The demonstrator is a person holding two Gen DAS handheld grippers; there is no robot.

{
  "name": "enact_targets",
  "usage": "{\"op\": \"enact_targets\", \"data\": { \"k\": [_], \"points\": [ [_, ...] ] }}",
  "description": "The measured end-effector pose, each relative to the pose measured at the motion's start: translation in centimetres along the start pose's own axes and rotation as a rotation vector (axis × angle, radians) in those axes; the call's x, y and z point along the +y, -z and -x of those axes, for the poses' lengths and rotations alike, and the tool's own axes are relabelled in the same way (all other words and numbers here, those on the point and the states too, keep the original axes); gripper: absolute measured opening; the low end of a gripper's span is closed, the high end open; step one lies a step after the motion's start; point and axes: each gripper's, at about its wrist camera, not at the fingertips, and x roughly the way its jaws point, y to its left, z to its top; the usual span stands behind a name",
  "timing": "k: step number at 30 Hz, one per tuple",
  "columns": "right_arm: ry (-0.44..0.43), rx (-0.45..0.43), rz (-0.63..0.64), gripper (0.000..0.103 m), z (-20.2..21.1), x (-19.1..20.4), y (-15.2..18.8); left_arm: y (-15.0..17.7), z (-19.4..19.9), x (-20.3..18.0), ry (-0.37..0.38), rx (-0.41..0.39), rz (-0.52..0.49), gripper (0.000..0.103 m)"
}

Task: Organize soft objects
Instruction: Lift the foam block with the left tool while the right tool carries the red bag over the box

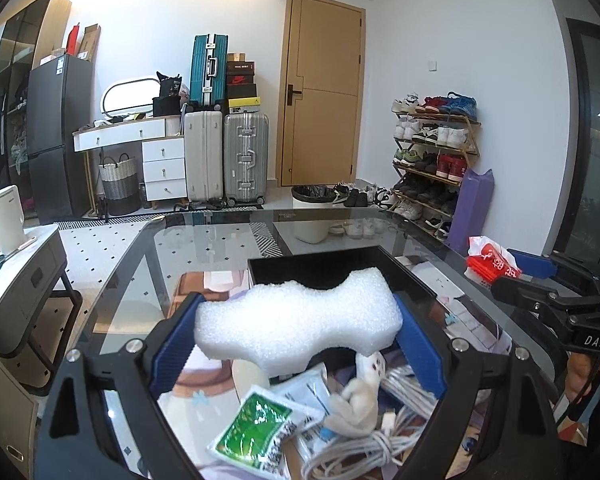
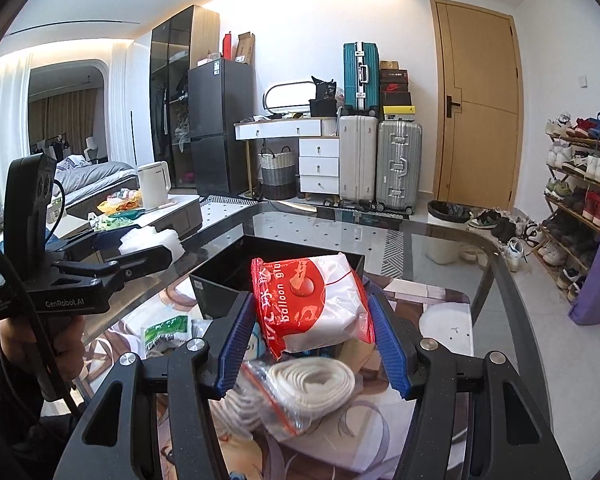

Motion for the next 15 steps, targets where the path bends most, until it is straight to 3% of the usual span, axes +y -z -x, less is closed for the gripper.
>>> {"op": "enact_targets", "data": {
  "k": [15],
  "points": [
    [-0.017,0.055,0.013,0.059,-4.1,-0.8,-1.8,-1.6,-4.0,0.5,-0.007,0.058,0.029,0.091]
  ]
}}
